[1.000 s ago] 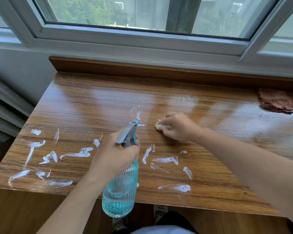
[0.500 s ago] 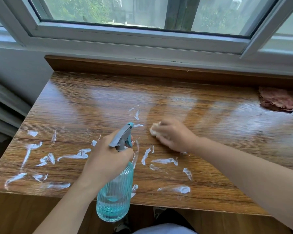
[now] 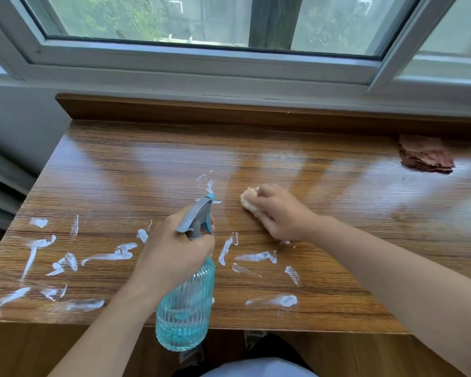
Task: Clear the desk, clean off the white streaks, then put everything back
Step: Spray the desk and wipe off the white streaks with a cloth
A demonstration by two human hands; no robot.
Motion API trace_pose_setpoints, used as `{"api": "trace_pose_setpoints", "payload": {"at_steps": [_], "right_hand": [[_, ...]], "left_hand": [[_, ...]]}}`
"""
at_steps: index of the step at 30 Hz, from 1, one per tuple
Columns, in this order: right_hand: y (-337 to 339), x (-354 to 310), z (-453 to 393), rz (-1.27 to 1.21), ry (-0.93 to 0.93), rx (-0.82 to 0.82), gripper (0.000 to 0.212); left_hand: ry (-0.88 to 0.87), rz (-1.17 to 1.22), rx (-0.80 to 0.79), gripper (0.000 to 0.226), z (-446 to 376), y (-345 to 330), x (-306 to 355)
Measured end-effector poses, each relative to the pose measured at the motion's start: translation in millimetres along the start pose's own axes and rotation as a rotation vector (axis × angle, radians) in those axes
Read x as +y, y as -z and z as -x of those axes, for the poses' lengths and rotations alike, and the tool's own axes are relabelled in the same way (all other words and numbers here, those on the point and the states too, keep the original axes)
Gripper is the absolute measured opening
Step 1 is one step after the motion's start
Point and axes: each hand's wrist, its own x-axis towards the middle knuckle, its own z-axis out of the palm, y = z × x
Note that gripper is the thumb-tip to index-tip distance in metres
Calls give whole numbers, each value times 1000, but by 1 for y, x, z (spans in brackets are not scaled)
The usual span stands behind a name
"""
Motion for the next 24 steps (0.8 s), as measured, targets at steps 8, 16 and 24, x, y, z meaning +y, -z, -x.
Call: {"api": "trace_pose_setpoints", "payload": {"at_steps": [8, 16, 24], "right_hand": [[21, 16, 33, -55, -306, 212, 50], [7, 21, 62, -76, -305, 213, 34], [-11, -51, 110, -67, -66, 56, 25]], "left_hand": [[24, 24, -61, 21, -5, -1, 4], [23, -48, -88, 31, -5, -8, 9], [-40, -57, -108, 13, 4, -21, 8]]}}
